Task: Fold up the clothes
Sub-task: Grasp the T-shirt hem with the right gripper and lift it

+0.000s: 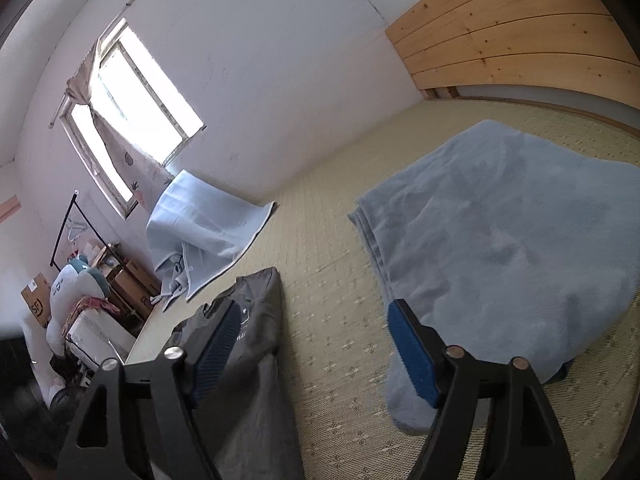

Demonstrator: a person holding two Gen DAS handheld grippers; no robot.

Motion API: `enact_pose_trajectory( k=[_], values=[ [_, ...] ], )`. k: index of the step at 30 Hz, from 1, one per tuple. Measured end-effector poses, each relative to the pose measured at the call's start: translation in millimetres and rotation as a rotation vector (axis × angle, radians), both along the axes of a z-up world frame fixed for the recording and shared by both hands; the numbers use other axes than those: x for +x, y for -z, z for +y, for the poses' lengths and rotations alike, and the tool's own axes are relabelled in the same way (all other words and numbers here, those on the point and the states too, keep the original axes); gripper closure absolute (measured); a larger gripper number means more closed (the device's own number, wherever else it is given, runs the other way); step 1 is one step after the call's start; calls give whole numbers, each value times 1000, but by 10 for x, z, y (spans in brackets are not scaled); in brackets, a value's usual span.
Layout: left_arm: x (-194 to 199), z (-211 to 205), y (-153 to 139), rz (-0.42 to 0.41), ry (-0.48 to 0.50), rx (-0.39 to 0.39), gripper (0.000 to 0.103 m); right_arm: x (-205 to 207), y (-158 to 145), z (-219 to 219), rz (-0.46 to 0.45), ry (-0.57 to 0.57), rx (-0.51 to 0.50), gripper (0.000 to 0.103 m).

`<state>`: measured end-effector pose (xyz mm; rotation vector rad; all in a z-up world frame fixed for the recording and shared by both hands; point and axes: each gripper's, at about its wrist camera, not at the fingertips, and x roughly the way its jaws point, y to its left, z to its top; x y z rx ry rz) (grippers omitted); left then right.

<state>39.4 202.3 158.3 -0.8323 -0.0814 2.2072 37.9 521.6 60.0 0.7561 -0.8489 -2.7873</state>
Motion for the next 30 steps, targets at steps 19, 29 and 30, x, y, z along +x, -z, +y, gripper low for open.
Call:
enact_pose_trajectory(
  k=[19, 29, 30],
  values=[
    [-1841, -258, -1488, -24, -174, 182, 100, -916, 452, -1059, -25, -376, 149, 13],
    [-2247, 14, -2051, 100, -165, 156, 101, -1720, 981, -1597, -98, -504, 252, 13],
    [-2260, 18, -2069, 109, -163, 152, 101, -1789, 1029, -1634, -107, -511, 260, 13]
  ],
)
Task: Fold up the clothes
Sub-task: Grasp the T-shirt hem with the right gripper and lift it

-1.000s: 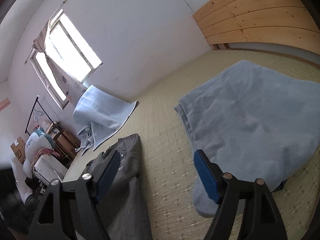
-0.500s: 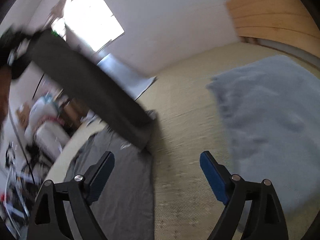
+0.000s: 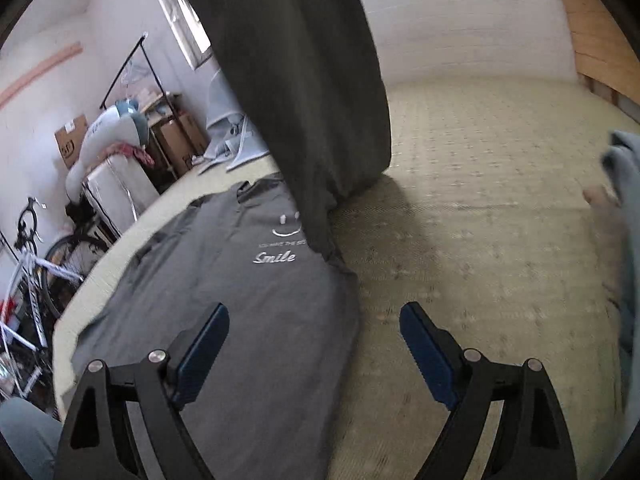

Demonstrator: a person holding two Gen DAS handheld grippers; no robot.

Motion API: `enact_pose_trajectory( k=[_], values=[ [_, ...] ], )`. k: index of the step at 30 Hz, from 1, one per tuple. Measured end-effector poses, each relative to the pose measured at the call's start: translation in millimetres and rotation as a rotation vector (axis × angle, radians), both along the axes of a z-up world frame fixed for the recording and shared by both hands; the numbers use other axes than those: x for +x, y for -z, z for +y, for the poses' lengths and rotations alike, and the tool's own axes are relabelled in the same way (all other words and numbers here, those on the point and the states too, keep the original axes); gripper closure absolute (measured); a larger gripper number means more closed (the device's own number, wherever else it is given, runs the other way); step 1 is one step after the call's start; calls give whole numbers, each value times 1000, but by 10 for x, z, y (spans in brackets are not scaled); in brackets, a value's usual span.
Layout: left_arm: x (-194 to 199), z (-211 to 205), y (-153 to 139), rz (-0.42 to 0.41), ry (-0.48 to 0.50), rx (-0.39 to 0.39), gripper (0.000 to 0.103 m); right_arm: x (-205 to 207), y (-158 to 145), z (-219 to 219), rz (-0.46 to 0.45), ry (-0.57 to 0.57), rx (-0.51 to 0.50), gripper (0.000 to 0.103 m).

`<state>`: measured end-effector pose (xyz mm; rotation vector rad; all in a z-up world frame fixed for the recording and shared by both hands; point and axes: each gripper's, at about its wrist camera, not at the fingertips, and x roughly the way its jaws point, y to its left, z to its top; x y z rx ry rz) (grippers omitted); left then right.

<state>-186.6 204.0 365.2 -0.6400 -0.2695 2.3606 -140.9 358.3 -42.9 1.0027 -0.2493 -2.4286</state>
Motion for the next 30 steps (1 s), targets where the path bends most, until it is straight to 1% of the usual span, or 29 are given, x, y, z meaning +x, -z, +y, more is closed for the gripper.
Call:
enact_pose_trajectory(
  k=[2, 5, 6, 9, 11, 12, 15, 16, 18, 20, 21, 22, 23, 24, 25, 30],
  values=[
    [-27, -12, -23, 12, 1, -6, 101, -138, 97, -73, -15, -13, 19, 13],
    [-122, -58, 28, -4, -27, -17, 101, -241, 251, -58, -74, 12, -9, 14],
    [-141, -66, 47, -8, -32, -21, 101, -254, 262, -57, -72, 19, -14, 15],
    [-187, -90, 100, -21, -47, -31, 101, -331, 211, -83, -34, 19, -43, 16],
    [-201, -90, 122, -24, -50, -38, 101, -434, 141, -138, -12, 16, -63, 23],
    [-209, -85, 128, -23, -50, -43, 101, -472, 107, -183, -7, 14, -62, 23],
    [-206, -115, 131, -19, -52, -51, 101, -583, 37, -319, 1, 9, -57, 29],
    [-199, -134, 125, -16, -53, -55, 101, -619, 63, -337, -6, 15, -53, 32],
    [-184, -199, 102, -10, -59, -52, 101, -689, 119, -368, -20, 28, -45, 41],
    [-203, -335, 85, -13, -74, -36, 101, -767, 209, -427, -48, 46, -31, 60],
    [-217, -422, 87, -14, -86, -32, 101, -806, 254, -451, -61, 54, -22, 66],
    [-232, -509, 89, -15, -98, -28, 101, -852, 298, -469, -73, 63, -18, 78],
    [-246, -596, 92, -16, -110, -24, 101, -899, 343, -487, -85, 72, -13, 86],
    [-261, -684, 94, -18, -122, -20, 101, -930, 379, -496, -94, 79, -4, 89],
    [-276, -772, 98, -19, -133, -17, 101, -944, 402, -502, -98, 84, 4, 97],
    [-383, -1262, 280, -58, -195, -3, 101, -984, 427, -388, -120, 136, 3, 97]
  ],
)
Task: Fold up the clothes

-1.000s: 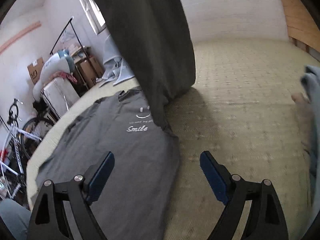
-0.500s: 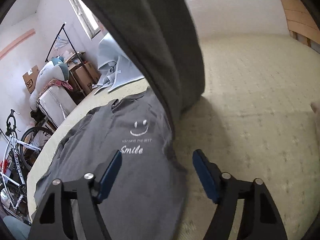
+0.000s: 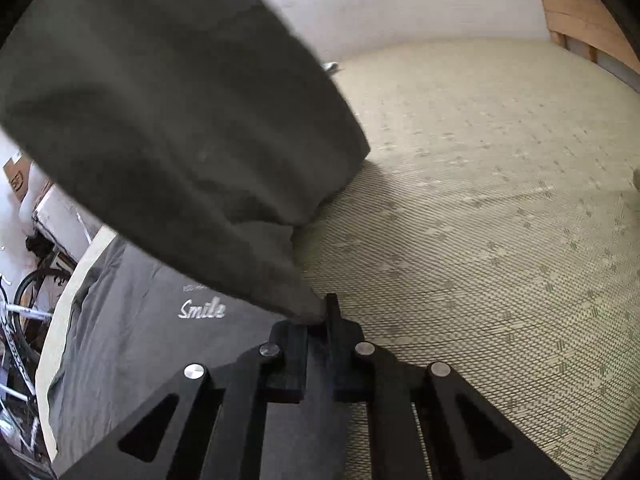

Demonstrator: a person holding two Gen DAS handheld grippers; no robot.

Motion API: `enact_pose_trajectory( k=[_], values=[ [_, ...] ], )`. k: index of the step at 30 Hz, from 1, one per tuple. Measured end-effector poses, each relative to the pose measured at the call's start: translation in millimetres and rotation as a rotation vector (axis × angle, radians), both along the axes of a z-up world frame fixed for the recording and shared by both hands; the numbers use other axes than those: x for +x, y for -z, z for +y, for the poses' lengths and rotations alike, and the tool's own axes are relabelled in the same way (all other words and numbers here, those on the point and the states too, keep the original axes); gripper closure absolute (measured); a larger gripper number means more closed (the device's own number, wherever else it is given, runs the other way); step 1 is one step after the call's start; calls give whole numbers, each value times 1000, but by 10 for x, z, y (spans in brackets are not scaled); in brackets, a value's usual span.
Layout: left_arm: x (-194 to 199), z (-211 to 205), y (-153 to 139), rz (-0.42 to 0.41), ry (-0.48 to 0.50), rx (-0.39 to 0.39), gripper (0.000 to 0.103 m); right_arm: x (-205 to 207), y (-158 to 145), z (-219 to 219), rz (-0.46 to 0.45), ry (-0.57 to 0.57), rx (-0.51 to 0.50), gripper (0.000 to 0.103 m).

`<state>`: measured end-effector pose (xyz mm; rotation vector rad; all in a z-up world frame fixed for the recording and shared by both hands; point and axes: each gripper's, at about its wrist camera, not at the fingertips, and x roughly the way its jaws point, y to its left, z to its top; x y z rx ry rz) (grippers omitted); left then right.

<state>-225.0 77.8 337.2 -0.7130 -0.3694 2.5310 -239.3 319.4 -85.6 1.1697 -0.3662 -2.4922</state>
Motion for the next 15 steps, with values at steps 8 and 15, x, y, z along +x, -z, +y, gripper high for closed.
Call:
enact_pose_trajectory(
  k=[8, 15],
  values=[
    [-50, -900, 642, -84, -144, 29, 101, 3, 21, 0, -11, 15, 5, 97],
    [-94, -1687, 1203, -157, -270, 55, 101, 46, 0, -17, 0, 21, 18, 97]
  ],
)
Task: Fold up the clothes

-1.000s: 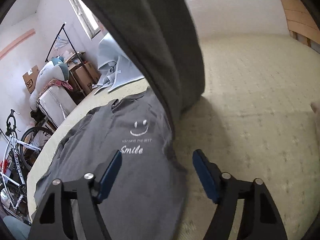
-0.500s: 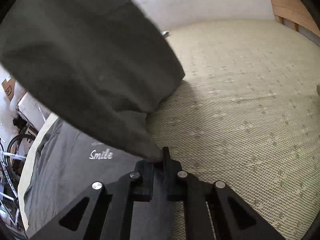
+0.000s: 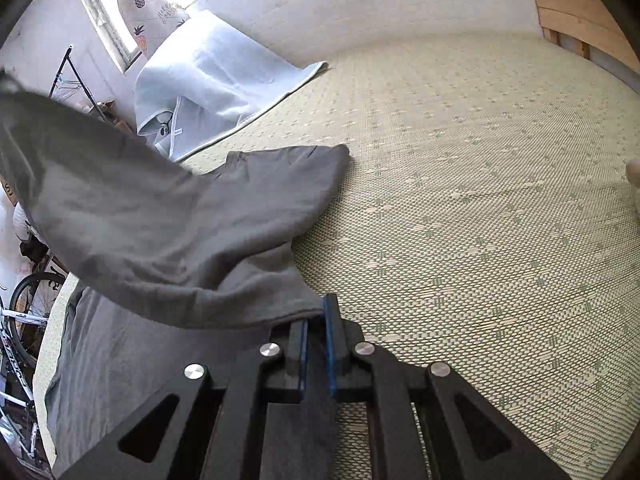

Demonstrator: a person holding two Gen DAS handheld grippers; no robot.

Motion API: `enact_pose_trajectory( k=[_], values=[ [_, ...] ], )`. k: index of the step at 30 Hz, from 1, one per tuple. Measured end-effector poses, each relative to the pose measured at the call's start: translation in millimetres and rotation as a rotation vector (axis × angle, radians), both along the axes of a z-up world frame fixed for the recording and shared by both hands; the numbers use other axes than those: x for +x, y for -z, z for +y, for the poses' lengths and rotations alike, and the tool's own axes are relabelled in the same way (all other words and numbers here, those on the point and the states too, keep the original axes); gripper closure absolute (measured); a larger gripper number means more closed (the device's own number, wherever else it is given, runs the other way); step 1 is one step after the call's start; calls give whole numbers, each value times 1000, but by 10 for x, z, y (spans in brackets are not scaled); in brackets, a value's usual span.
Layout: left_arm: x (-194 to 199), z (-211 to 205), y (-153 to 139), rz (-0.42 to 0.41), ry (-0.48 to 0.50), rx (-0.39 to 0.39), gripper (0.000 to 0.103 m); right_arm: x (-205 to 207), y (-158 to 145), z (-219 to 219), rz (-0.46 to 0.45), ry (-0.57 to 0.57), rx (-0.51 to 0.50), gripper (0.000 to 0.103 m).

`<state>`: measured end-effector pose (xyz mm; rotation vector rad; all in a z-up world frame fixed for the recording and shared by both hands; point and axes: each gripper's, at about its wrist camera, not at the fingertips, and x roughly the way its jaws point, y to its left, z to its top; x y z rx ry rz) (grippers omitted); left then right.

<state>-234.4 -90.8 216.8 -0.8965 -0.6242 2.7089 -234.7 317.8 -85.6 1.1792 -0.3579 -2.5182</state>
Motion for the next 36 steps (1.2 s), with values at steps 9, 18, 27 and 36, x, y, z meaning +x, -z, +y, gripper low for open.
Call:
enact_pose_trajectory(
  k=[9, 18, 27, 36],
  values=[
    [0, -745, 939, -111, -94, 50, 101, 42, -7, 11, 11, 25, 26, 97],
    [-140, -1184, 1884, -254, -165, 71, 100, 53, -1, 66, 3, 44, 18, 97],
    [-51, -1244, 2322, -315, -176, 44, 19, -6, 48, 28, -27, 40, 30, 97],
    [205, -1013, 2486, -330, -97, -44, 19, 17, 41, 46, -23, 38, 18, 97]
  ],
)
